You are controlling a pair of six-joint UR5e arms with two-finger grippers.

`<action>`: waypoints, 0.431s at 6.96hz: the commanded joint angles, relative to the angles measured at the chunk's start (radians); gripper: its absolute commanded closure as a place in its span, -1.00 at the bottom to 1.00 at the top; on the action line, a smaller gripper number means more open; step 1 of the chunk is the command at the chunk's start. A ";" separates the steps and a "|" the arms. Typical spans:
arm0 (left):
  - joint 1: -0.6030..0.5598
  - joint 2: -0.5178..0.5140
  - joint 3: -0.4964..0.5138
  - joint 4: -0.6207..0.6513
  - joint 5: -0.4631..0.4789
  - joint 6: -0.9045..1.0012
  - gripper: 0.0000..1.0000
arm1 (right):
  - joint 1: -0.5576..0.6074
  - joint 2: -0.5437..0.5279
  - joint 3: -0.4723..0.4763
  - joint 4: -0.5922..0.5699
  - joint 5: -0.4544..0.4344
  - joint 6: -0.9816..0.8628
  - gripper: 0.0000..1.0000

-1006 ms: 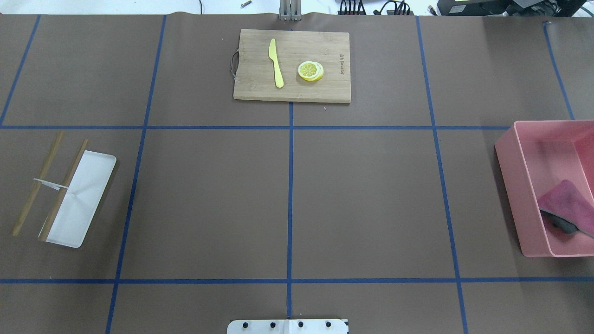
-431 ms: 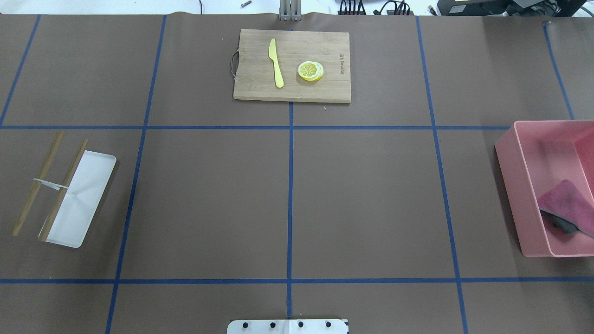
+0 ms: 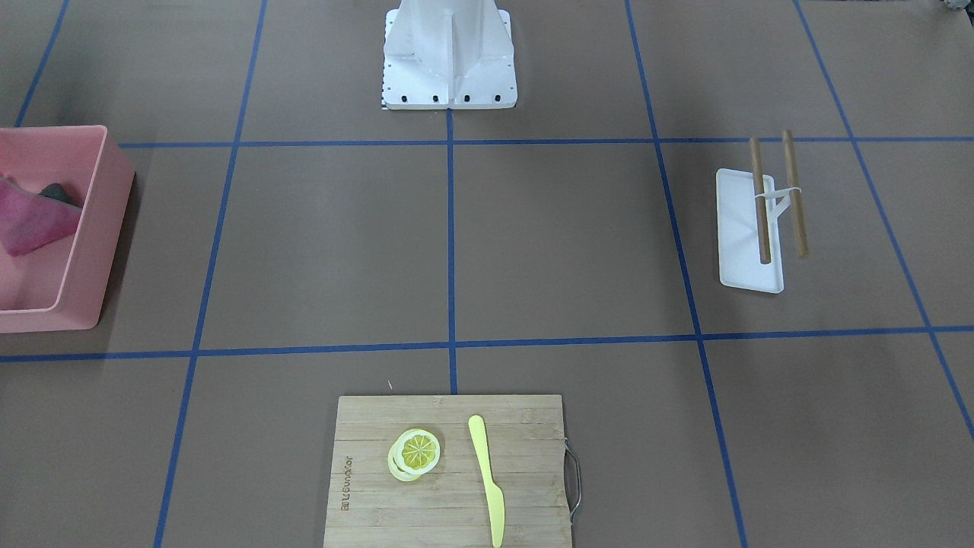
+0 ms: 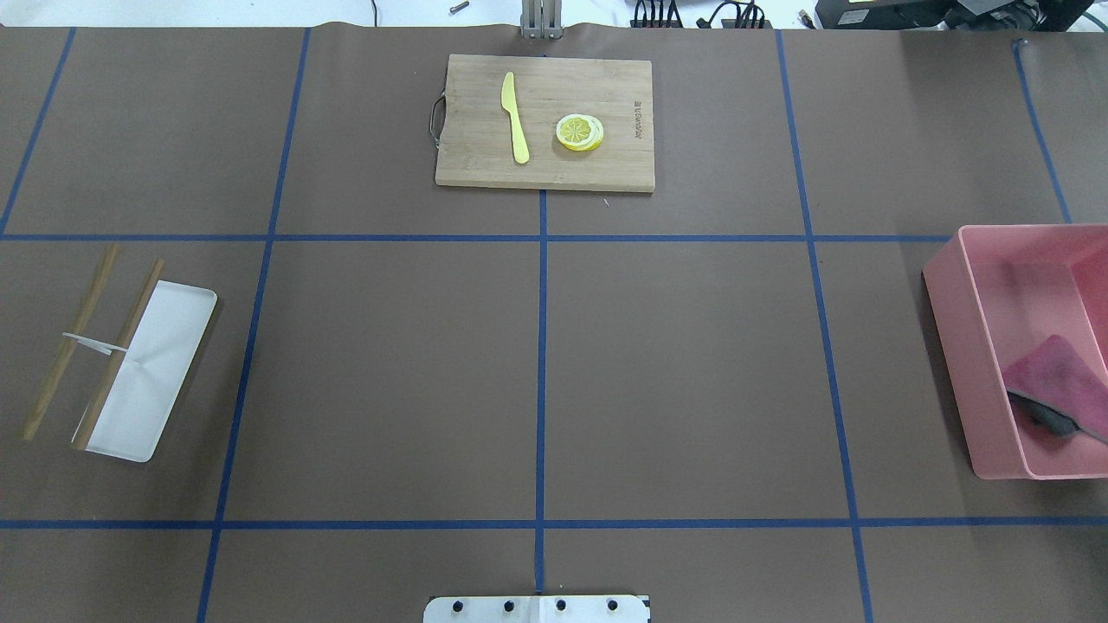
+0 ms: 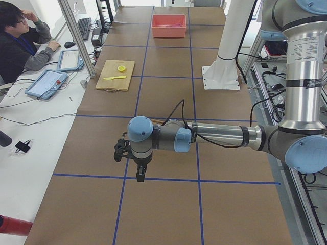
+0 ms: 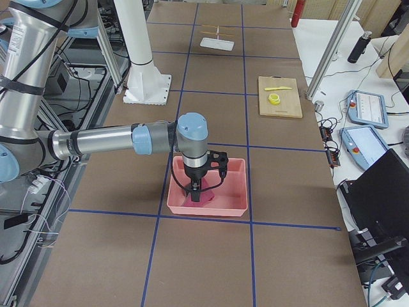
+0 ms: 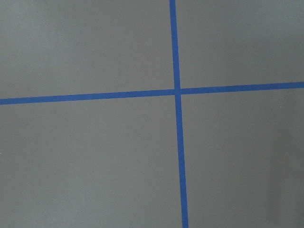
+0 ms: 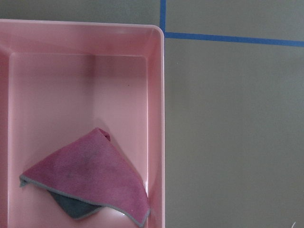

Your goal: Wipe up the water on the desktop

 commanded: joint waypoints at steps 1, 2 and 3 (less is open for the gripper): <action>0.000 0.000 0.000 0.000 0.000 0.000 -0.97 | 0.000 0.002 0.000 0.000 0.001 0.000 -1.00; 0.000 0.000 0.000 0.000 0.000 0.000 -0.97 | -0.001 0.004 0.002 0.000 0.001 0.000 -1.00; 0.000 0.000 0.000 0.000 0.000 0.000 -0.97 | -0.001 0.004 0.003 0.000 0.001 0.000 -1.00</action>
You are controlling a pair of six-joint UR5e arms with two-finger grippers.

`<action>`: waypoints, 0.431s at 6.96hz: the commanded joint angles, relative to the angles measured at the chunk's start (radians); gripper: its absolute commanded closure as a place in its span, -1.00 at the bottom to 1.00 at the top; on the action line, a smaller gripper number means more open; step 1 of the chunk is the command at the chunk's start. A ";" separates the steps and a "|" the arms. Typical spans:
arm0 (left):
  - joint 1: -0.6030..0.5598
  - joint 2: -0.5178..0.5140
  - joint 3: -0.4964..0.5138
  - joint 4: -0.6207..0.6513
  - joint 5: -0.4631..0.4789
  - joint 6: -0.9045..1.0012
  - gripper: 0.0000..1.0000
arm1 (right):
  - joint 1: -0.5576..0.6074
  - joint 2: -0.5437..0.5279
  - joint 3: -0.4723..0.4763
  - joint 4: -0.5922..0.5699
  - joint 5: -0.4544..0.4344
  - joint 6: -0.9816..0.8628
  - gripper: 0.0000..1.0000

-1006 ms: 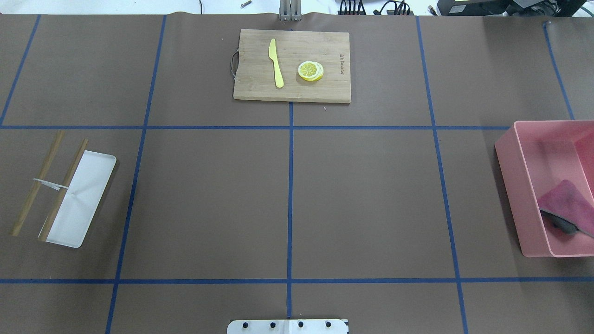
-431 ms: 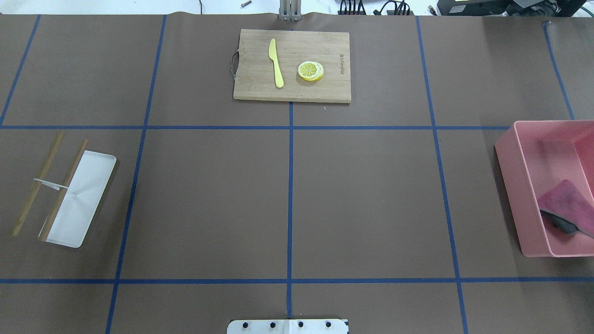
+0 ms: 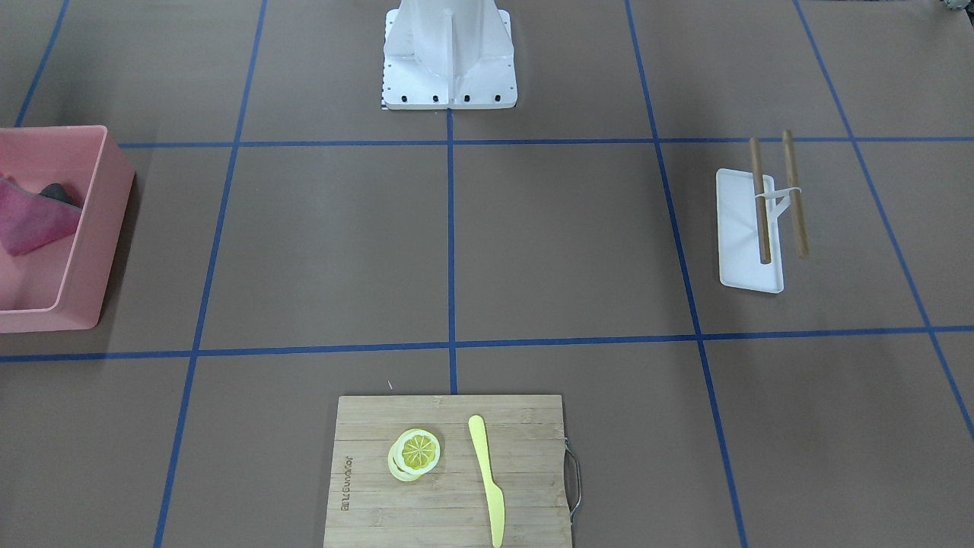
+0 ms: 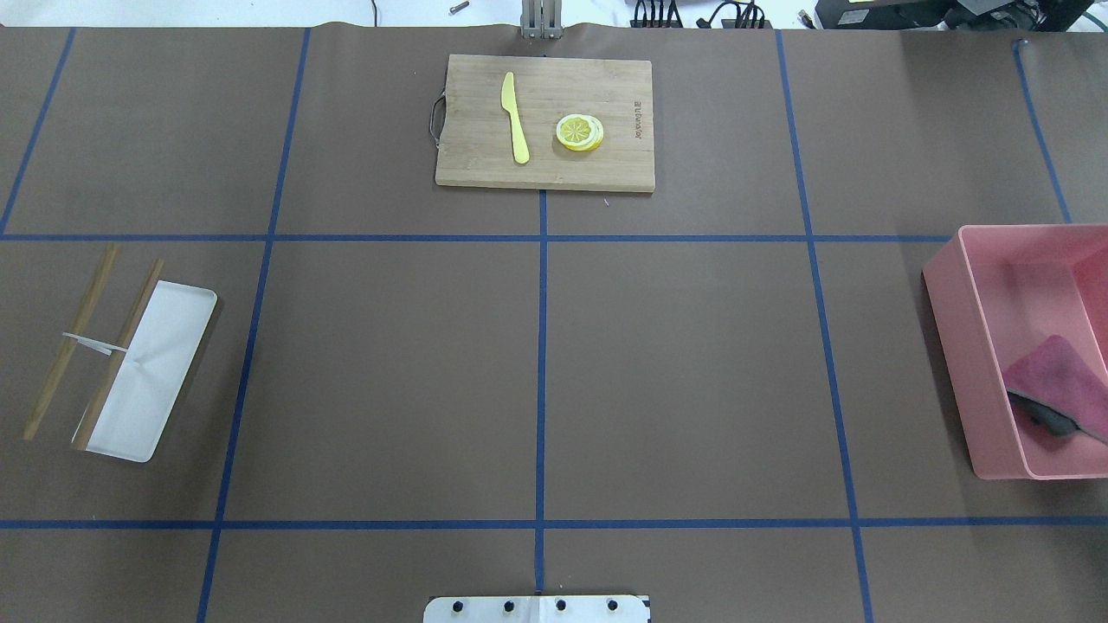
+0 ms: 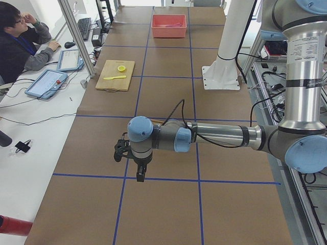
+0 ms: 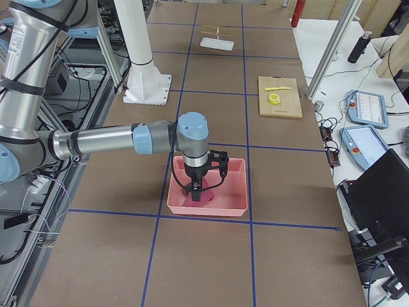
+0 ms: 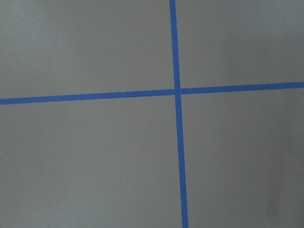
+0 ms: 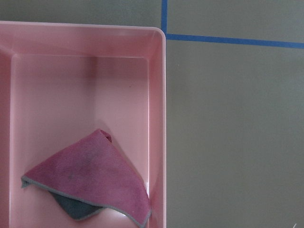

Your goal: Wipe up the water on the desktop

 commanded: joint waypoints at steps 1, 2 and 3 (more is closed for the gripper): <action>0.000 0.000 0.000 0.000 0.000 0.000 -0.97 | -0.001 0.001 0.003 0.000 0.000 0.000 -1.00; 0.000 0.000 0.002 0.002 0.000 0.000 -0.97 | -0.001 0.002 0.003 0.000 0.000 -0.002 -1.00; 0.000 0.000 0.002 0.002 0.000 0.000 -0.97 | -0.001 0.004 0.003 0.000 0.000 -0.002 -1.00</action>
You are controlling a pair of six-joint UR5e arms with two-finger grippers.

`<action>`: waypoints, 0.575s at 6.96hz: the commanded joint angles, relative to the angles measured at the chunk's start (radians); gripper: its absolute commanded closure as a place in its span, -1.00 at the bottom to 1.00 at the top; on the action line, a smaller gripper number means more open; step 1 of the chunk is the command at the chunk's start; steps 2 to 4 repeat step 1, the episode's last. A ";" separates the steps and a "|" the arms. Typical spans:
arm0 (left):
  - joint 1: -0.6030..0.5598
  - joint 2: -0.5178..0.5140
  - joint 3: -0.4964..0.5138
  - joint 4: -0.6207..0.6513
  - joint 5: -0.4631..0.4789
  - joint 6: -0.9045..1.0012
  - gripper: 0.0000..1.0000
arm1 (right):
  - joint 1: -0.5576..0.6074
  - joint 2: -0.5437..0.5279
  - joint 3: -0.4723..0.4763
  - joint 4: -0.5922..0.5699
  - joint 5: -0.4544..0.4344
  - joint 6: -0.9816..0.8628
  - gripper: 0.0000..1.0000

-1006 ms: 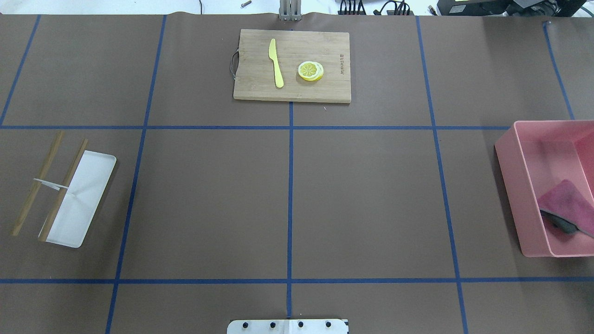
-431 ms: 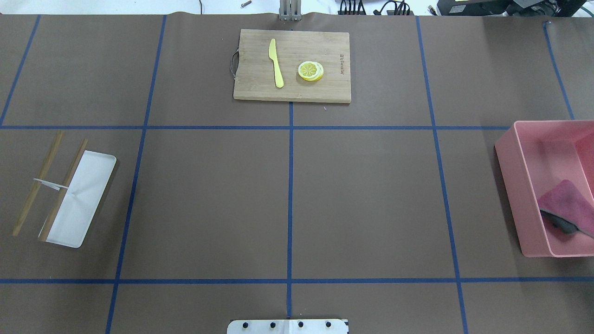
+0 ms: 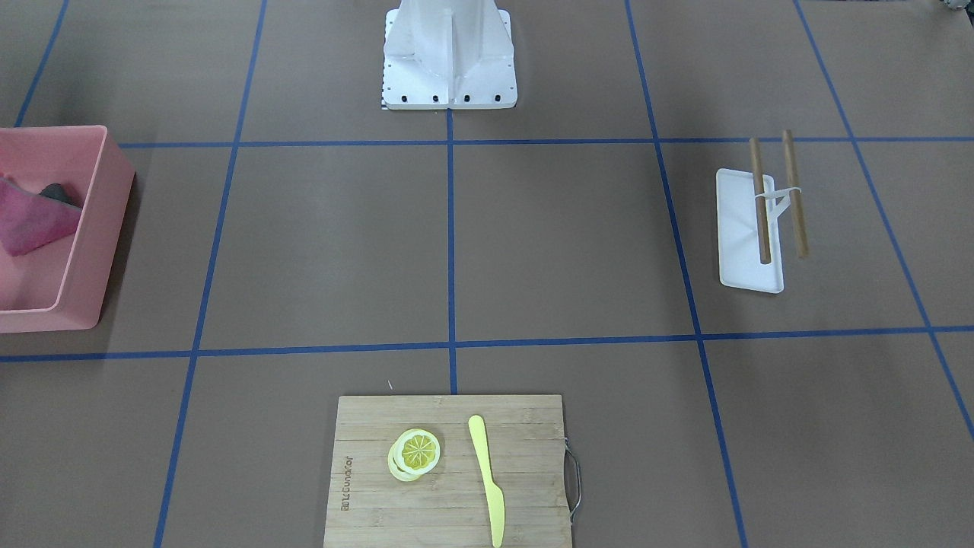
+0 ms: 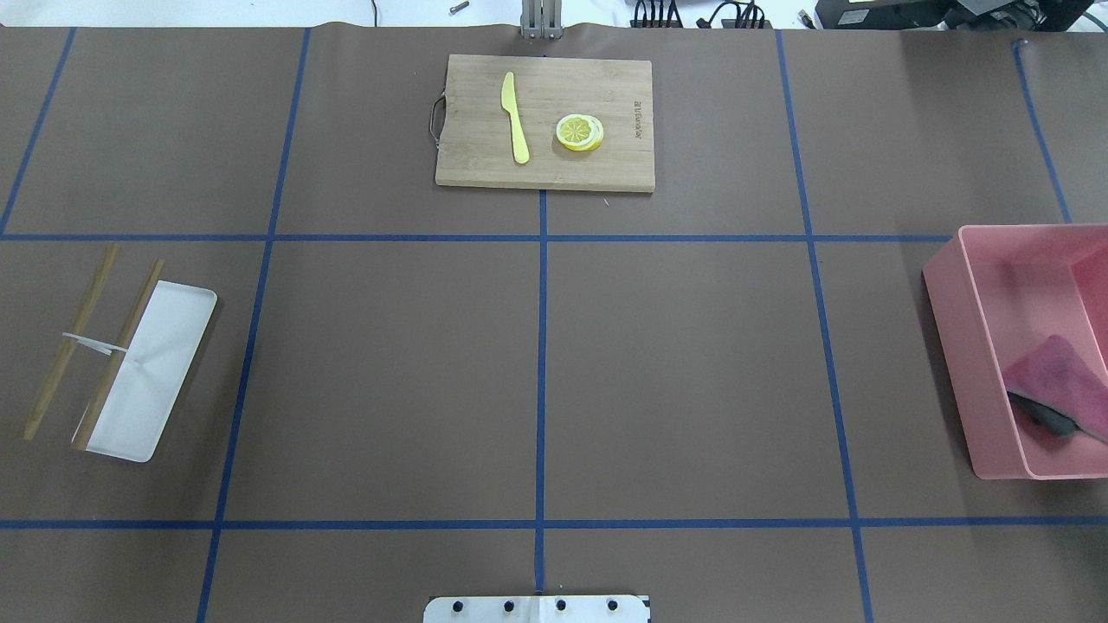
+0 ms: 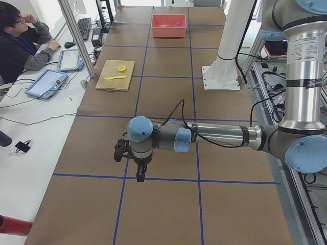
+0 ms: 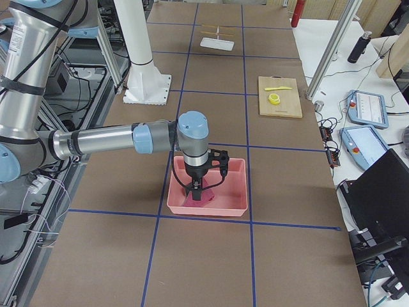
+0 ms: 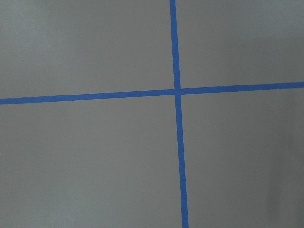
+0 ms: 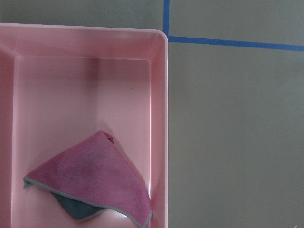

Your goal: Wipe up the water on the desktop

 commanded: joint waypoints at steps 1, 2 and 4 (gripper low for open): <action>0.000 0.000 0.002 0.001 0.000 0.000 -0.97 | 0.000 0.003 0.000 0.000 0.000 -0.001 -1.00; 0.000 0.000 0.002 0.001 0.000 0.000 -0.97 | 0.000 0.003 0.000 0.000 0.000 -0.001 -1.00; 0.000 0.000 0.002 0.001 0.000 0.000 -0.97 | 0.000 0.003 0.000 0.000 0.000 -0.001 -1.00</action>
